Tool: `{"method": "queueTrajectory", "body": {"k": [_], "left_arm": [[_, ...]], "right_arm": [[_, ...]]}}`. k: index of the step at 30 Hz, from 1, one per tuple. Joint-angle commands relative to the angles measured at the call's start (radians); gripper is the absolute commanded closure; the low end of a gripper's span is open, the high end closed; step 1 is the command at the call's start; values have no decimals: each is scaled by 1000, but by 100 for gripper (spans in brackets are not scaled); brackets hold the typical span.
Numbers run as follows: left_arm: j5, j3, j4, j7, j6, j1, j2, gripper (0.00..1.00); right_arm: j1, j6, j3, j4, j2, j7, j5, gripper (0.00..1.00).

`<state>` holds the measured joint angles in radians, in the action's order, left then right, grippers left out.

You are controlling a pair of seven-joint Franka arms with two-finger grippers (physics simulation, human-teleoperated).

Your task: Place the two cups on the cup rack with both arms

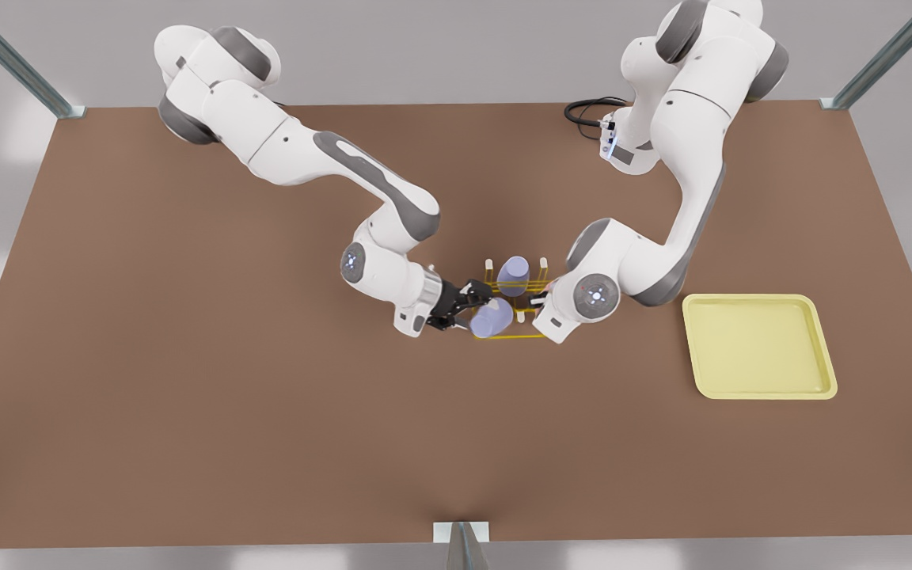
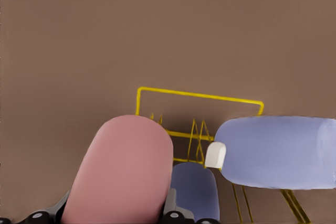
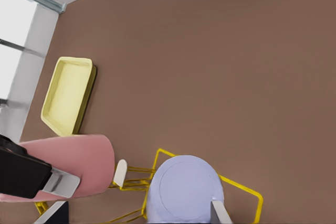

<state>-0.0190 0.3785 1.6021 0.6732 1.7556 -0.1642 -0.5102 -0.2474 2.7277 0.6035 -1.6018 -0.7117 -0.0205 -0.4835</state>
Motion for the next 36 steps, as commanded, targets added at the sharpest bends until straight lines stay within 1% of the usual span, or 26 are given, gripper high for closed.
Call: {"method": "queueTrajectory", "body": {"k": [1, 3, 4, 5, 6, 7, 8, 9, 10, 11, 12, 13, 14, 15, 16, 21, 22, 25, 26, 27, 28, 29, 30, 31, 33, 36], "left_arm": [[-10, 0, 2, 43, -47, 0, 1, 0], [-10, 0, 2, 43, -50, 0, 5, 0], [-9, 3, 2, 48, -50, 0, 5, 0], [-7, 3, 2, 49, -48, 0, 5, 0], [-4, 3, 2, 49, -51, 0, 7, 0], [-2, 3, 2, 49, -61, 0, 7, 0], [-1, 3, 2, 49, -62, 0, 7, 0], [-1, 3, 2, 51, -65, 0, 7, 0], [-1, 3, 2, 49, -77, 0, 7, 0], [-1, 3, 2, 49, -79, 0, 7, 0], [-2, 3, 2, 49, -87, 0, 7, 0], [-1, 11, 2, 51, -91, 0, 7, 0], [-2, 14, 1, 51, -91, 0, 7, 0], [-2, 14, 1, 51, -93, 0, 7, 0], [-2, 14, 1, 51, -93, 0, 12, 0], [4, 14, -14, 49, -93, 3, 13, 0], [10, 14, -45, 57, -94, 3, 13, 0], [-6, 8, -359, 81, -344, 18, 7, 0], [-6, 10, -471, 25, -418, 61, 9, 0], [-58, 13, -544, -161, -498, 104, 10, 0], [-114, 7, -551, -300, -511, 138, 12, 0], [-114, -58, -496, -550, -490, 170, 85, 0], [-110, -246, -257, -669, -303, 56, 251, 0], [-108, -299, -148, -670, -240, -3, 323, 0], [-73, -294, -241, -669, -375, -3, 257, 0], [-62, -294, -252, -667, -403, -5, 248, 0]], "right_arm": [[10, -69, 2, 33, 3, 2, -4, 0], [77, -201, 2, 45, 49, 7, -4, 0], [134, -301, 1, 46, 98, 10, -3, 0], [197, -442, -27, 46, 153, 22, 19, 0], [257, -624, -82, 86, 175, 22, 175, 0], [326, -808, -99, 151, 172, 31, 338, 0], [350, -971, -188, 204, 173, 30, 431, 0], [350, -1065, -272, 246, 173, 27, 574, 0], [350, -1174, -350, 310, 175, 11, 620, 0], [333, -1279, -381, 353, 201, 13, 629, 0], [343, -1307, -393, 339, 285, 11, 615, 0], [333, -1307, -413, 274, 414, 16, 608, 0], [333, -1307, -442, 209, 532, 21, 547, 0], [316, -1303, -476, 149, 613, 20, 523, 0], [316, -1298, -485, 119, 662, 21, 523, 0], [329, -1304, -493, 60, 744, 19, 516, 0], [333, -1304, -493, 45, 767, 21, 516, 0], [344, -1304, -493, 2, 816, 21, 514, 0], [344, -1304, -493, 0, 817, 22, 514, 0], [344, -1304, -493, 0, 819, 22, 514, 0], [344, -1306, -493, 0, 825, 22, 513, 0], [344, -1306, -493, 0, 825, 22, 513, 0], [344, -1306, -493, 0, 824, 22, 513, 0], [344, -1306, -493, 0, 824, 22, 508, 0], [344, -1306, -493, 0, 824, 22, 508, 0], [344, -1306, -493, 0, 821, 25, 508, 0]]}}
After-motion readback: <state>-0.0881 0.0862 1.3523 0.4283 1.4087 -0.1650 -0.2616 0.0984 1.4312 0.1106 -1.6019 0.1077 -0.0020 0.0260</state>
